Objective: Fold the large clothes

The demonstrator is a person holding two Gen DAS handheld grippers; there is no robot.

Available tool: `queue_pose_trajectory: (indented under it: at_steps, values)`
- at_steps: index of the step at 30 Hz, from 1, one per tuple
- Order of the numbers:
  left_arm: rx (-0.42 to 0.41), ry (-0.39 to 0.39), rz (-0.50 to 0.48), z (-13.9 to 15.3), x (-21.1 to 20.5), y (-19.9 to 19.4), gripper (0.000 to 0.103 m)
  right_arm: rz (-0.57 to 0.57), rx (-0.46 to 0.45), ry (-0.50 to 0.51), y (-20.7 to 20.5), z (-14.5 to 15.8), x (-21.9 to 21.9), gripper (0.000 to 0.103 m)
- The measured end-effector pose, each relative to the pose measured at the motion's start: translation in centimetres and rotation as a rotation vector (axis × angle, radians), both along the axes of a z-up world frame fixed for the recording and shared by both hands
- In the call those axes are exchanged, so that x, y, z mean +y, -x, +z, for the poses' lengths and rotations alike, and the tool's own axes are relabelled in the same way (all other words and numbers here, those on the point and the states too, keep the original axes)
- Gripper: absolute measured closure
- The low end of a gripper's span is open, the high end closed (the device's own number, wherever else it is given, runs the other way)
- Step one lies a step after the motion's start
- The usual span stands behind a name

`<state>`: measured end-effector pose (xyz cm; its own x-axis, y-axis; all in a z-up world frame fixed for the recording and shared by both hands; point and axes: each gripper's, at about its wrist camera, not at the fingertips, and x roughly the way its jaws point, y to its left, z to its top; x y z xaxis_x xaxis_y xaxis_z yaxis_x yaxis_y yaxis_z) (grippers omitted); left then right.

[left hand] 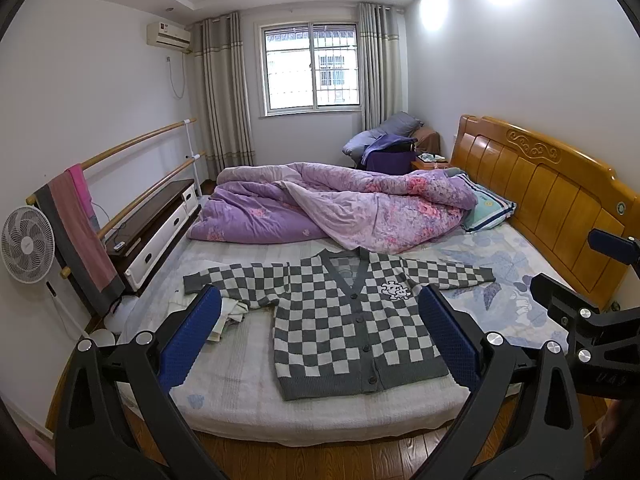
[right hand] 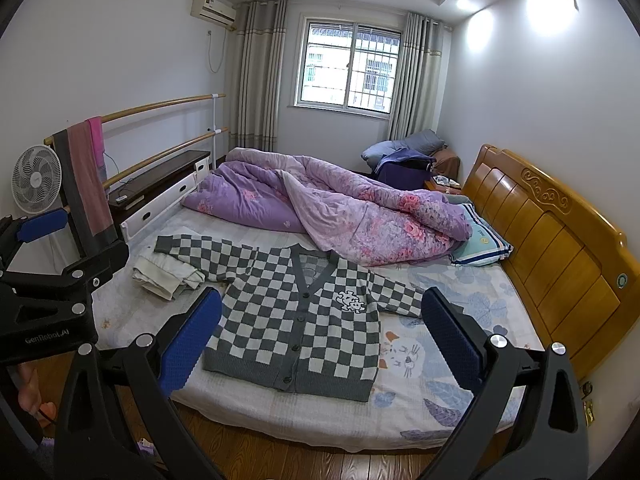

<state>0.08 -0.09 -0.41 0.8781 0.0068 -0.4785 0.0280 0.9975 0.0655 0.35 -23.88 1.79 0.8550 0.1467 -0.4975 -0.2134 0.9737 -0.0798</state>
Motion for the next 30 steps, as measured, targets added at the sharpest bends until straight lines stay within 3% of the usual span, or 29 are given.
queue_pose_trajectory:
  at_steps: [30]
  values:
    - [0.010, 0.009, -0.003, -2.8, -1.4, -1.1, 0.005, -0.002, 0.016, 0.008, -1.0, -2.3, -0.6, 0.007]
